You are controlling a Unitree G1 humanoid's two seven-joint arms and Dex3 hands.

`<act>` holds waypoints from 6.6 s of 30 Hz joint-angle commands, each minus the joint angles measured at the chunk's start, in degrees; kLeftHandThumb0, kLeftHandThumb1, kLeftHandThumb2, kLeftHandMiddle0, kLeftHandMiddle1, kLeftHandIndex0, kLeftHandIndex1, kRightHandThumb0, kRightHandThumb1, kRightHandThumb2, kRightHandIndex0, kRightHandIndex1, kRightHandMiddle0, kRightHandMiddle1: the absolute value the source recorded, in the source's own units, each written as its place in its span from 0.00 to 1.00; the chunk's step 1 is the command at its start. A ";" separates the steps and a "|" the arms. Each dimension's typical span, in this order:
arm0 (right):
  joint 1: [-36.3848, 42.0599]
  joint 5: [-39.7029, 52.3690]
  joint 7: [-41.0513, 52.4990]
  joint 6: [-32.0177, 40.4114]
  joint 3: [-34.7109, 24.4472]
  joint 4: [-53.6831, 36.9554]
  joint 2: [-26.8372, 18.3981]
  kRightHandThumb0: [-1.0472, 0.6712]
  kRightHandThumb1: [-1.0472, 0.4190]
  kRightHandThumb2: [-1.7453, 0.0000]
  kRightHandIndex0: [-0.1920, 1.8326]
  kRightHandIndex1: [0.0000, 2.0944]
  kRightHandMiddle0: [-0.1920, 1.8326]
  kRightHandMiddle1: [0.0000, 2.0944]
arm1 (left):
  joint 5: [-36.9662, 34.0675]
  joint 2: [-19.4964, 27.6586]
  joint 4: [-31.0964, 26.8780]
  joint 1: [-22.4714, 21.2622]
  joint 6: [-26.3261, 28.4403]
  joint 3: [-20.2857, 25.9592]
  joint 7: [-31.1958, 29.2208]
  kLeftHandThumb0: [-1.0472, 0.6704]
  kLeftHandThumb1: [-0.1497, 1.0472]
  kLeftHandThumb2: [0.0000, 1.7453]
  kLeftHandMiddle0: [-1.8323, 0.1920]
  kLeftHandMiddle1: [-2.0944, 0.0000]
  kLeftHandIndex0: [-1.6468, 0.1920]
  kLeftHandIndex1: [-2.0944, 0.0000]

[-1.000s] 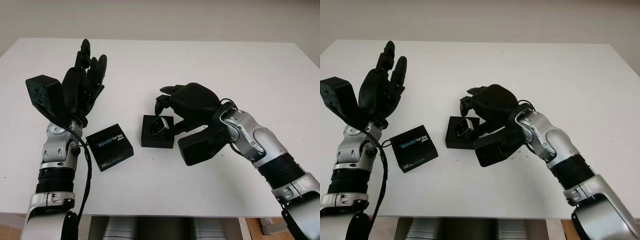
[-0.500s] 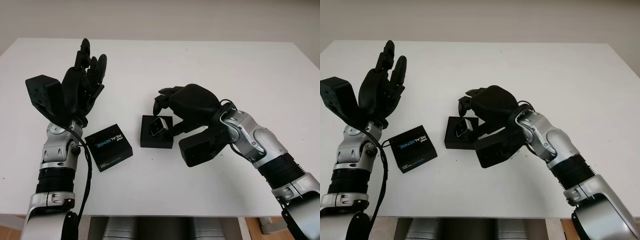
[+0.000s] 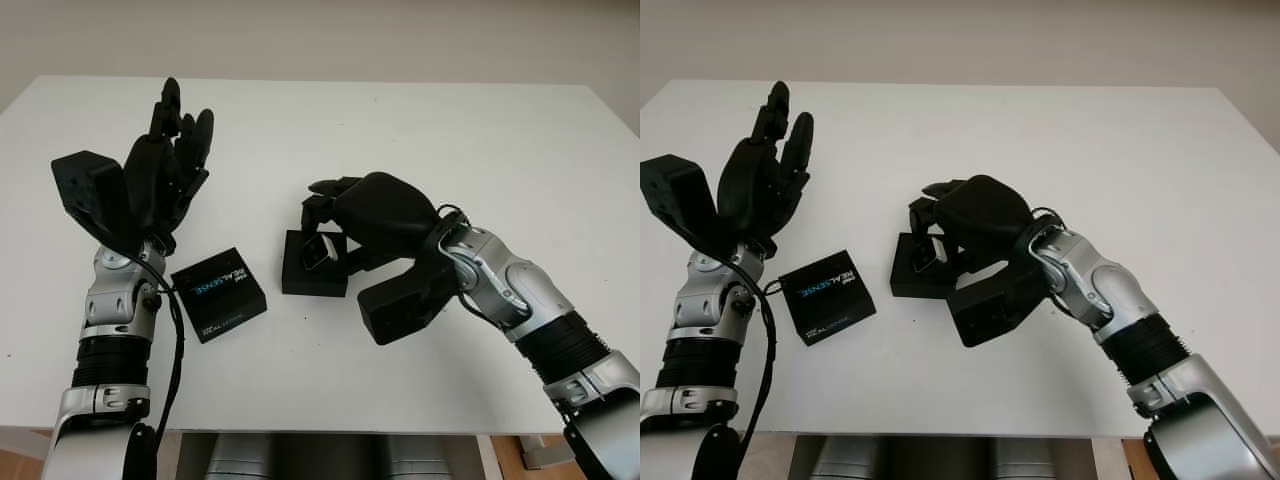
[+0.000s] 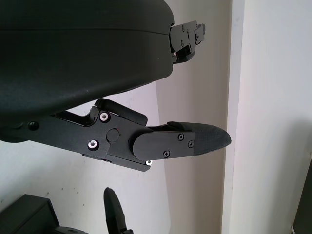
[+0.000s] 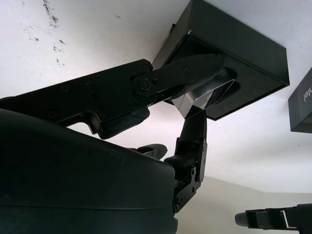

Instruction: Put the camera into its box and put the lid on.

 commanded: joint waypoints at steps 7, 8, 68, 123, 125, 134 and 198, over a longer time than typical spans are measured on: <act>-1.28 -2.67 0.03 0.92 1.11 2.69 -0.12 0.25 0.06 0.97 0.29 0.03 0.27 0.53 | 0.32 0.05 -1.57 0.19 -0.29 -0.36 0.17 0.26 1.00 0.24 0.99 0.97 0.99 0.98; -1.37 -2.72 -0.67 0.56 1.14 3.26 -0.08 0.25 0.06 0.97 0.29 0.03 0.27 0.54 | 0.32 0.06 -1.59 0.22 -0.25 -0.36 0.16 0.26 1.00 0.24 0.99 0.97 0.99 0.98; 5.41 37.83 7.55 12.55 -17.41 4.39 10.02 0.33 0.03 0.97 0.26 0.01 0.25 0.81 | 2.08 1.65 -0.61 0.75 -1.36 -0.76 -1.74 0.25 1.00 0.24 1.00 0.98 1.00 0.99; 12.88 40.62 3.09 20.77 -17.41 1.17 17.84 0.33 0.03 0.97 0.24 0.02 0.26 0.84 | 2.17 1.98 0.05 0.39 -1.48 -0.91 -2.14 0.24 1.00 0.24 1.00 0.98 1.00 0.99; 13.29 40.31 3.18 21.17 -17.23 0.93 17.79 0.33 0.03 0.97 0.24 0.02 0.26 0.83 | 2.08 1.87 -0.14 0.50 -1.56 -0.87 -2.07 0.24 1.00 0.24 1.00 0.98 1.00 0.99; 14.80 41.07 3.95 23.85 -17.56 0.00 18.52 0.33 0.04 0.97 0.24 0.02 0.27 0.83 | 2.08 1.90 -0.06 0.28 -1.47 -0.83 -1.86 0.24 1.00 0.24 0.99 0.98 0.99 0.98; 10.56 35.54 0.44 11.32 -15.99 11.41 17.90 0.35 0.04 0.97 0.23 0.03 0.25 0.82 | 1.53 2.21 -0.56 0.47 -0.84 -0.65 -2.47 0.24 1.00 0.24 1.00 0.98 1.00 0.98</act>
